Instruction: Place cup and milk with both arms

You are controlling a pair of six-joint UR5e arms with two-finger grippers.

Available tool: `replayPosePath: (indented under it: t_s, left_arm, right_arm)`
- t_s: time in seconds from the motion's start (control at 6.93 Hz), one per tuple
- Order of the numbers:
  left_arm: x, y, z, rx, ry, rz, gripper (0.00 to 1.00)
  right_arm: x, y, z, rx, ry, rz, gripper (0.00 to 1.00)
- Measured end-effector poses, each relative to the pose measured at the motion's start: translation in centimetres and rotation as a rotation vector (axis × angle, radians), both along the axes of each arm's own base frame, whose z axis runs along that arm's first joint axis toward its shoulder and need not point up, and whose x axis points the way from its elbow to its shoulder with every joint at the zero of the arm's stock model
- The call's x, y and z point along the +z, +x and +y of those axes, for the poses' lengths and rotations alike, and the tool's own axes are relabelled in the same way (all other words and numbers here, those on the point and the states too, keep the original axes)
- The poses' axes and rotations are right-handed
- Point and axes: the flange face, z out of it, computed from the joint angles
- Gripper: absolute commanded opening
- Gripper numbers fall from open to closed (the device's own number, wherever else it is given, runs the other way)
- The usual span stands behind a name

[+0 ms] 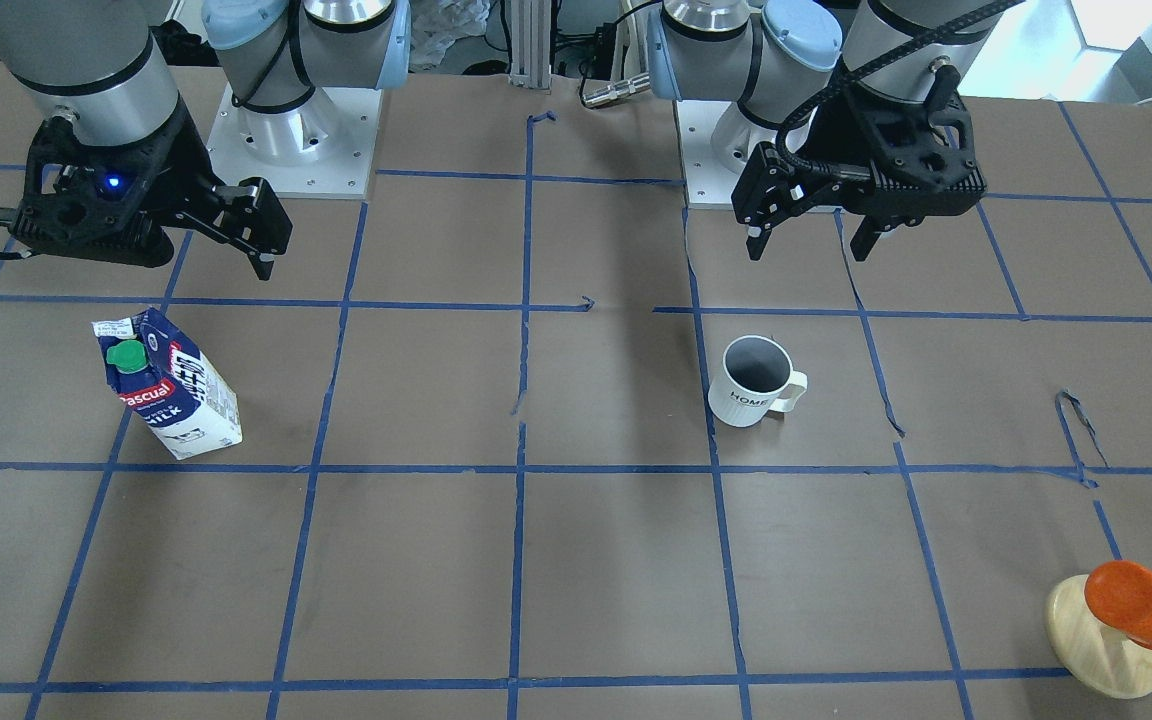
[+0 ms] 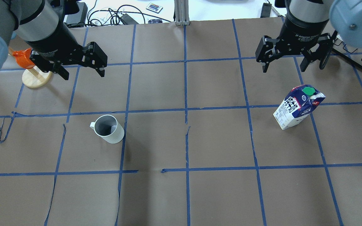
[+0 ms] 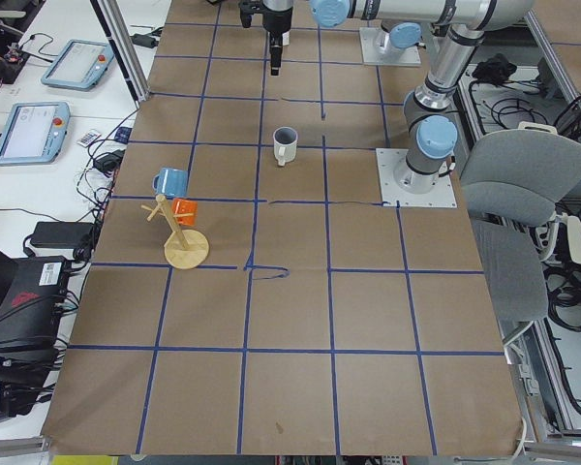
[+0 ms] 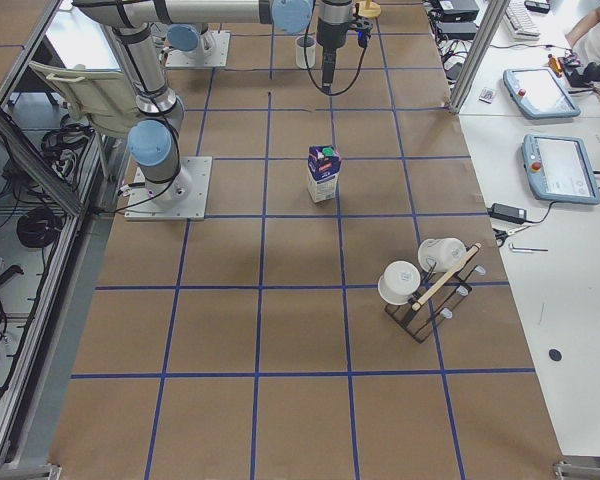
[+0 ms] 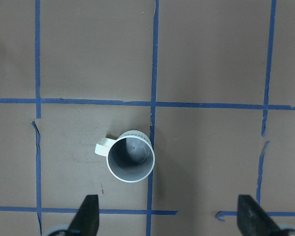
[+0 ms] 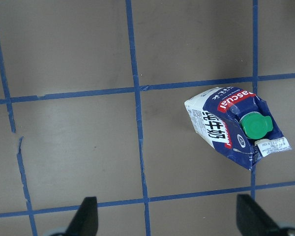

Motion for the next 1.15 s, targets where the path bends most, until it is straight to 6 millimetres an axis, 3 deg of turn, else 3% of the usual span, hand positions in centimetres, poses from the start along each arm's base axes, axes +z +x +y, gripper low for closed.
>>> replayPosePath:
  t_s: [0.72,1.15]
  left_arm:
    - [0.0,0.0,0.0,-0.001,0.001,0.0,1.0]
    - [-0.1,-0.1,0.0,-0.001,0.002,0.0,1.0]
  right_arm:
    - [-0.5,-0.8,0.0,0.045,0.027,0.081,1.0]
    - [-3.4,-2.4,-0.7,0.036,0.059,0.201,1.0]
